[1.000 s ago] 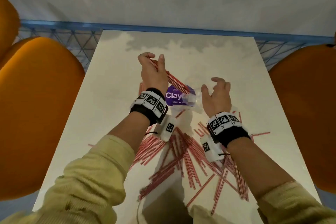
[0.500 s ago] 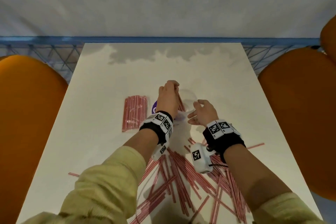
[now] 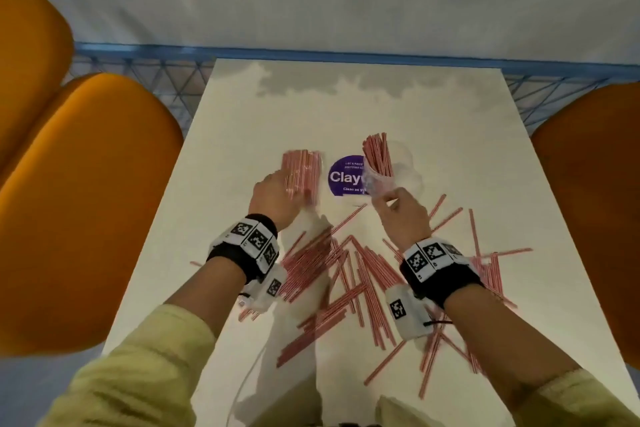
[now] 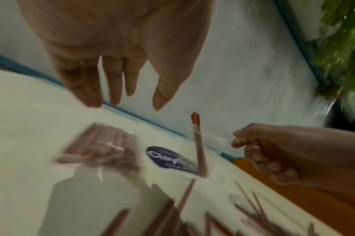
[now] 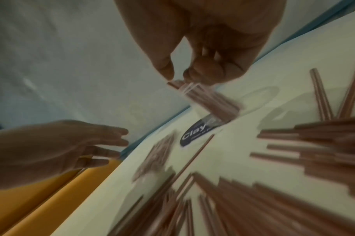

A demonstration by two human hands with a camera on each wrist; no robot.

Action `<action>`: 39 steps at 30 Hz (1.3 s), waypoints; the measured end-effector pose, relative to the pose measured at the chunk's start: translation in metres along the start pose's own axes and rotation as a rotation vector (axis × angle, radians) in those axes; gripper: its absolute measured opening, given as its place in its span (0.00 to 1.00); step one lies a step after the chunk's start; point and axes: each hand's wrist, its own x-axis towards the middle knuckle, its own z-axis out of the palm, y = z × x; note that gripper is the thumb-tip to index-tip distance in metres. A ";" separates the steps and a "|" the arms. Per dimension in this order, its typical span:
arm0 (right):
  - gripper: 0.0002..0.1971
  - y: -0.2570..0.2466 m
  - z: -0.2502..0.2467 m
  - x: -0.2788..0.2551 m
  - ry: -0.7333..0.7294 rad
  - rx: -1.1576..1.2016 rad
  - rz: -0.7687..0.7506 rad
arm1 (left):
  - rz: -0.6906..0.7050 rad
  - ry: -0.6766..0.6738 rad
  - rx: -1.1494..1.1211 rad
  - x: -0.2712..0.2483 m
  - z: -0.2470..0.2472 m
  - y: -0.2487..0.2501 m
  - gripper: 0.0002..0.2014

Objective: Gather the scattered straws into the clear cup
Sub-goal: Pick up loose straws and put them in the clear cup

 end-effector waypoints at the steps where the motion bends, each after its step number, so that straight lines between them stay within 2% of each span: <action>1: 0.12 0.001 0.007 -0.009 -0.095 -0.067 -0.006 | -0.054 -0.046 0.080 -0.010 -0.003 -0.016 0.26; 4: 0.18 0.007 0.027 -0.032 -0.289 -0.200 -0.027 | -0.176 -0.174 0.271 -0.038 -0.014 -0.055 0.34; 7: 0.27 0.011 0.041 -0.046 -0.437 -0.308 -0.075 | -0.195 -0.337 0.327 -0.061 -0.019 -0.085 0.38; 9: 0.32 0.012 0.047 -0.053 -0.504 -0.373 -0.138 | -0.178 -0.381 0.342 -0.073 -0.019 -0.098 0.38; 12: 0.31 0.013 0.053 -0.063 -0.551 -0.475 -0.216 | -0.095 -0.334 0.381 -0.087 -0.017 -0.107 0.29; 15: 0.29 0.017 0.060 -0.071 -0.602 -0.565 -0.266 | -0.084 -0.288 0.363 -0.095 -0.011 -0.101 0.15; 17: 0.26 0.022 0.065 -0.076 -0.595 -0.585 -0.293 | -0.074 -0.240 0.307 -0.098 -0.006 -0.098 0.11; 22: 0.19 0.026 0.065 -0.076 -0.469 -0.460 -0.342 | -0.137 -0.089 0.036 -0.092 0.010 -0.091 0.08; 24: 0.25 0.029 0.061 -0.074 -0.422 -0.493 -0.327 | -0.182 -0.059 -0.073 -0.090 0.016 -0.083 0.10; 26: 0.36 0.032 0.056 -0.073 -0.370 -0.600 -0.278 | -0.199 -0.087 -0.114 -0.089 0.023 -0.073 0.22; 29: 0.44 0.037 0.055 -0.071 -0.338 -0.638 -0.213 | -0.127 -0.152 0.004 -0.092 0.038 -0.058 0.35; 34: 0.38 0.035 0.066 -0.071 -0.261 -0.464 -0.179 | 0.004 -0.225 0.149 -0.102 0.059 -0.042 0.45; 36: 0.36 0.033 0.070 -0.070 -0.237 -0.423 -0.175 | 0.035 -0.246 0.183 -0.107 0.064 -0.039 0.43; 39: 0.36 0.031 0.075 -0.068 -0.204 -0.337 -0.133 | 0.082 -0.240 0.202 -0.110 0.072 -0.035 0.31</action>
